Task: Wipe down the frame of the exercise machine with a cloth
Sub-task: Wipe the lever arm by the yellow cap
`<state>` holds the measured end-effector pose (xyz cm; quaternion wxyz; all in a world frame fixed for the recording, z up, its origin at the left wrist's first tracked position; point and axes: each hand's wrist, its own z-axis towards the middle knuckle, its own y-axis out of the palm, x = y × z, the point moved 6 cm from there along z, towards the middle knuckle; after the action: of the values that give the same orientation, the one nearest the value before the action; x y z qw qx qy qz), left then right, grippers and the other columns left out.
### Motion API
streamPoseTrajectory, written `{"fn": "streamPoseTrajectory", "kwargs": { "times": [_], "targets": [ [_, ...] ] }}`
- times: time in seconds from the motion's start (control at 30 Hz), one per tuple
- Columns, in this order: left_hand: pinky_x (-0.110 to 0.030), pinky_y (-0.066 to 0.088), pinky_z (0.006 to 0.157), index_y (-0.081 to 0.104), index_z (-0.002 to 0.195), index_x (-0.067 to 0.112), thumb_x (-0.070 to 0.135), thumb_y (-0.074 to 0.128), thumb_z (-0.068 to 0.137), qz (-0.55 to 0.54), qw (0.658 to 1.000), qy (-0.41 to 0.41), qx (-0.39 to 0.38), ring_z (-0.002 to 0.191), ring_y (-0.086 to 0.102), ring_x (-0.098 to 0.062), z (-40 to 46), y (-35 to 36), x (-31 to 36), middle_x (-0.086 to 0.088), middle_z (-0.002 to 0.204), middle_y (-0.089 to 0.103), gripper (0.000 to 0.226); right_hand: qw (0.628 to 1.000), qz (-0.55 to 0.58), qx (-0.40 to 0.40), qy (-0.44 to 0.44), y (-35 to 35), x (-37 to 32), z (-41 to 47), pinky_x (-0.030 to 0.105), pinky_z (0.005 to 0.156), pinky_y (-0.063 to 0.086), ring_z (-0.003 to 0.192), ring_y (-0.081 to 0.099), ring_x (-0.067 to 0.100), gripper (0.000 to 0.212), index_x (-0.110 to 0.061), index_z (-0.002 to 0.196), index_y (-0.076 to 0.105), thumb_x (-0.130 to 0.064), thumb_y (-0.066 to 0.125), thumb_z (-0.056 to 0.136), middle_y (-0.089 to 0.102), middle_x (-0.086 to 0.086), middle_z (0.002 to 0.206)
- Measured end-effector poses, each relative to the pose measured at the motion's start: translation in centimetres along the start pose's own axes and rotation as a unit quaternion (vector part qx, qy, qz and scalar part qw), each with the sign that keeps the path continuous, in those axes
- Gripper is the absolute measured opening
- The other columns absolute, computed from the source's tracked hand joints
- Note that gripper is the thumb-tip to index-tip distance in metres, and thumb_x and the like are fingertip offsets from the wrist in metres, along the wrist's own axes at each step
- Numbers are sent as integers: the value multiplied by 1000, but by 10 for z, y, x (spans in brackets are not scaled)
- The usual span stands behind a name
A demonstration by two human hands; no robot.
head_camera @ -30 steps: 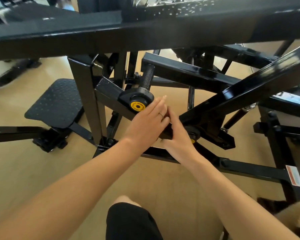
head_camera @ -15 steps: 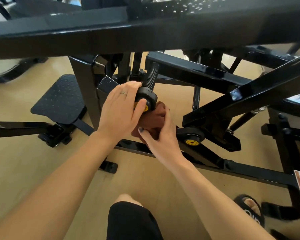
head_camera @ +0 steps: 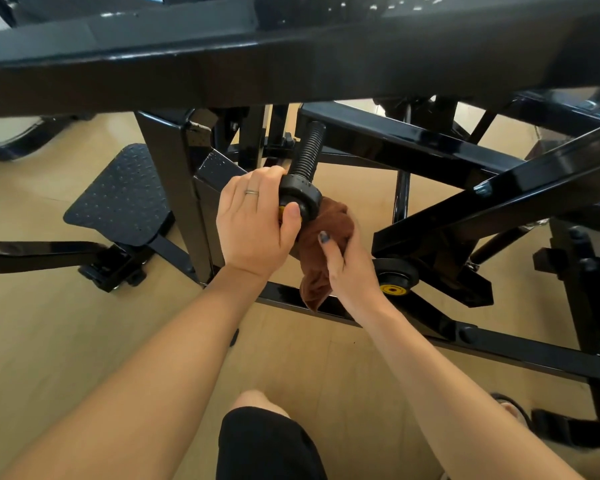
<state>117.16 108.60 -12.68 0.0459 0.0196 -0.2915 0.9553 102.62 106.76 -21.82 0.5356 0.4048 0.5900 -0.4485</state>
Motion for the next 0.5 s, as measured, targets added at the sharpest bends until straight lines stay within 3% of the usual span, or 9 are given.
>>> {"fn": "streamPoseTrajectory", "kwargs": {
  "times": [0.07, 0.17, 0.27, 0.33, 0.37, 0.43, 0.5],
  "targets": [
    [-27, 29, 107, 56, 124, 10, 46, 20, 108, 4, 1000, -4, 5, 107, 55, -23, 0, 0, 0, -10, 115, 67, 53, 1000, 16, 19, 16, -3, 4, 4, 6, 83, 50, 105, 56, -18, 66, -39, 154, 26, -63, 47, 96, 49, -35, 120],
    [-26, 29, 108, 57, 123, 10, 46, 20, 108, 6, 1000, -9, 10, 106, 55, -23, -1, 1, 0, -10, 114, 68, 54, 993, 68, 70, 62, 1, 5, 15, 3, 69, 48, 96, 53, -10, 60, -43, 156, 19, -53, 46, 103, 46, -31, 121],
    [-22, 26, 111, 57, 123, 12, 48, 19, 108, 5, 1000, -14, 9, 108, 55, -22, -1, 4, 0, -9, 115, 68, 55, 990, 95, 95, 51, 8, -6, 29, 12, 85, 48, 111, 55, 1, 58, -46, 157, 17, -37, 47, 108, 48, -12, 142],
    [-22, 26, 110, 56, 123, 13, 49, 18, 108, 6, 1000, -16, 12, 108, 56, -22, -2, 5, -1, -9, 115, 68, 55, 990, 85, 105, 30, 11, -10, 34, 22, 98, 47, 123, 56, 11, 54, -40, 156, 26, -27, 47, 108, 51, -4, 144],
    [-24, 27, 110, 56, 124, 13, 49, 18, 108, 8, 1000, -14, 15, 108, 56, -22, -2, 5, -1, -9, 115, 68, 54, 991, 66, 111, 18, 10, -10, 34, 20, 97, 47, 122, 55, 10, 50, -37, 154, 30, -25, 47, 108, 52, -2, 141],
    [-26, 29, 108, 55, 124, 13, 49, 19, 108, 9, 1000, -11, 19, 108, 56, -23, -2, 5, -1, -8, 115, 68, 53, 991, -17, 132, -2, 2, -9, 29, 12, 92, 46, 119, 53, 9, 47, -33, 151, 35, -23, 47, 107, 48, 0, 141],
    [-26, 30, 108, 55, 124, 13, 48, 20, 108, 5, 1000, -7, 25, 107, 56, -22, -2, 4, -1, -8, 115, 67, 52, 977, -134, 168, -14, -11, -4, 17, 26, 100, 52, 126, 52, 18, 47, -31, 150, 39, -20, 51, 105, 41, 3, 146]
  ]
}}
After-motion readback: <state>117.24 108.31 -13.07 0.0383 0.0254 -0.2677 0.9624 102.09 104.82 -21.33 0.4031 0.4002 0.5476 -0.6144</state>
